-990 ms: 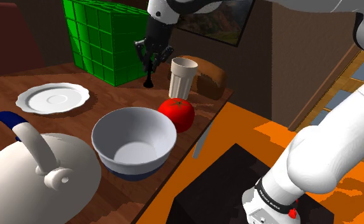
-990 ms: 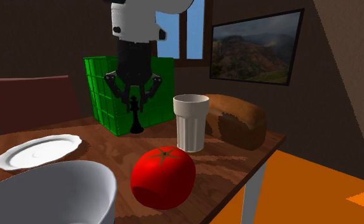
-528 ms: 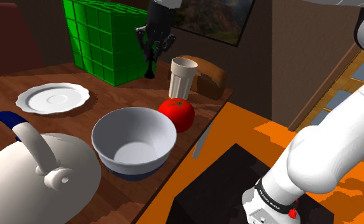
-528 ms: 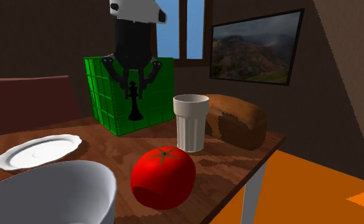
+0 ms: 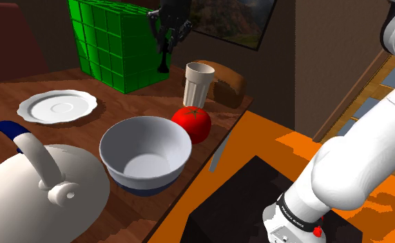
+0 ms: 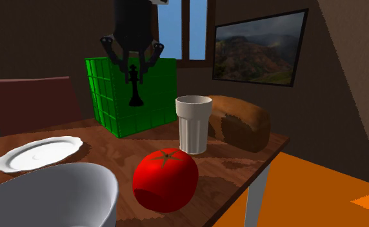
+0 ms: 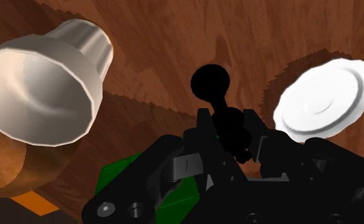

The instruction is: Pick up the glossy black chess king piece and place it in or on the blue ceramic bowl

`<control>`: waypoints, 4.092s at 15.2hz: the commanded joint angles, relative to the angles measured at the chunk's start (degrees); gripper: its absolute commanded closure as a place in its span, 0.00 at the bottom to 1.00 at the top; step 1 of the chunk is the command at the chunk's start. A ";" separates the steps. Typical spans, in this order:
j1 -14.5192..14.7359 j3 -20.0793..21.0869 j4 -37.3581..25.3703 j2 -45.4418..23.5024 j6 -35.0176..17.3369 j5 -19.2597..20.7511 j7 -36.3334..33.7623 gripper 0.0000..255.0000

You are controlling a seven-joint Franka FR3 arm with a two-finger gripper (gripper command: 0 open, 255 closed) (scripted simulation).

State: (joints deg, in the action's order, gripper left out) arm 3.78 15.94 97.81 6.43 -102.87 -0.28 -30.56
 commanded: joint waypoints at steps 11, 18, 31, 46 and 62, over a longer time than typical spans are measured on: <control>4.85 6.29 5.62 8.87 2.88 -1.91 -10.75 1.00; 8.07 11.84 6.43 12.22 5.10 -3.22 -19.22 1.00; 9.98 14.76 15.22 14.75 -1.46 -4.62 -23.07 1.00; 10.33 15.18 21.02 15.29 -6.76 -5.06 -23.20 0.00; 10.33 14.48 14.37 15.99 0.53 -5.12 -23.08 0.00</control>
State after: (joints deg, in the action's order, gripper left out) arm 14.11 30.42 112.20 22.42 -102.36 -5.40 -53.65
